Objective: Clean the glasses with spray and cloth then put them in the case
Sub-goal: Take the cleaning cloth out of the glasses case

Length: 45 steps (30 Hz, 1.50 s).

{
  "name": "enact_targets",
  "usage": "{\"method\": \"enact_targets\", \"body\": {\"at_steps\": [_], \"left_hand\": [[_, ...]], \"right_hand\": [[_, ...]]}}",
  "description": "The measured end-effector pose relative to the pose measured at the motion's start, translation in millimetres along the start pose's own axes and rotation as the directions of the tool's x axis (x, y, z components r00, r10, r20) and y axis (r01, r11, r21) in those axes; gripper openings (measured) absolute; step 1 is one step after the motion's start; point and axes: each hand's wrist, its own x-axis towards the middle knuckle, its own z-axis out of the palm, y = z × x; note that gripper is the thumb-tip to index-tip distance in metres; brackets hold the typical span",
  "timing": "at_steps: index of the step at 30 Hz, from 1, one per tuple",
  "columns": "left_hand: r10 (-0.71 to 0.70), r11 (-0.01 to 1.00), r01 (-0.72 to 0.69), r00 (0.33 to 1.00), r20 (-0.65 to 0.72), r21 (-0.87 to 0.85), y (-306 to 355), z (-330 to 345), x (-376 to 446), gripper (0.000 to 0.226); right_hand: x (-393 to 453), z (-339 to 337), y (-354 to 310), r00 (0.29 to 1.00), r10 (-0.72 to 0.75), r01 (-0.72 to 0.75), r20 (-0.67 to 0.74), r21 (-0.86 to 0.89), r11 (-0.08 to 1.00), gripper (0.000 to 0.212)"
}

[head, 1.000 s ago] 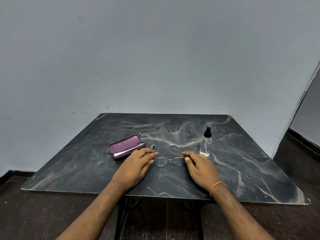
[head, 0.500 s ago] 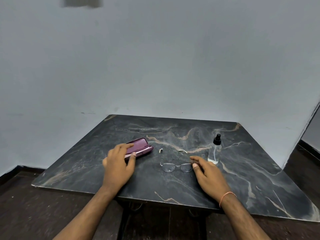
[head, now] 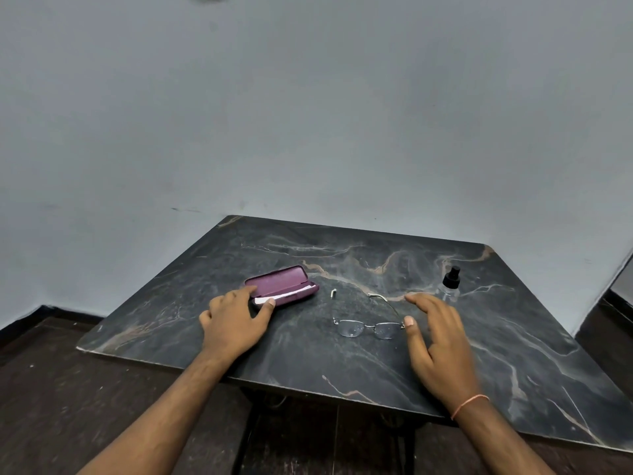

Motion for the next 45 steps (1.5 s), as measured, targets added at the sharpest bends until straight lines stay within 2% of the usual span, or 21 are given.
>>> {"method": "enact_targets", "body": {"at_steps": [6,11,15,18,21,25,27,35,45], "left_hand": [[0.008,0.999,-0.008,1.000,-0.012,-0.031,-4,4,3,0.060],[0.022,0.999,-0.023,1.000,-0.015,-0.042,-6,3,1,0.064],[0.021,0.997,-0.023,0.999,-0.039,-0.068,-7,3,0,0.067],[0.009,0.997,-0.014,0.998,-0.057,-0.076,-7,4,-1,0.065],[0.007,0.996,-0.013,0.998,-0.064,-0.085,-7,5,-1,0.062],[0.008,0.993,-0.016,0.998,-0.065,-0.115,-9,4,-1,0.063],[0.013,0.992,-0.022,0.997,-0.070,-0.126,-8,3,-2,0.064],[0.013,0.985,-0.028,0.996,-0.086,-0.173,-9,2,-2,0.062],[0.015,0.984,-0.032,0.995,-0.098,-0.176,-8,0,-5,0.064]], "right_hand": [[22,15,-35,0.995,-0.100,0.100,0.024,-0.007,0.995,0.034],[59,35,-69,0.989,-0.101,0.107,0.108,-0.044,0.993,0.029],[84,62,-95,0.963,-0.023,0.063,0.267,-0.145,0.987,0.024],[99,85,-112,0.919,0.044,0.067,0.391,-0.267,0.961,0.032],[112,107,-128,0.878,0.100,0.099,0.467,-0.384,0.918,0.033],[125,132,-140,0.803,0.229,0.051,0.551,-0.447,0.893,0.025],[130,141,-142,0.778,0.273,0.035,0.565,-0.473,0.880,0.024],[139,159,-145,0.754,0.363,0.007,0.547,-0.559,0.829,0.044],[141,163,-147,0.741,0.395,-0.053,0.543,-0.540,0.840,0.031]]}}
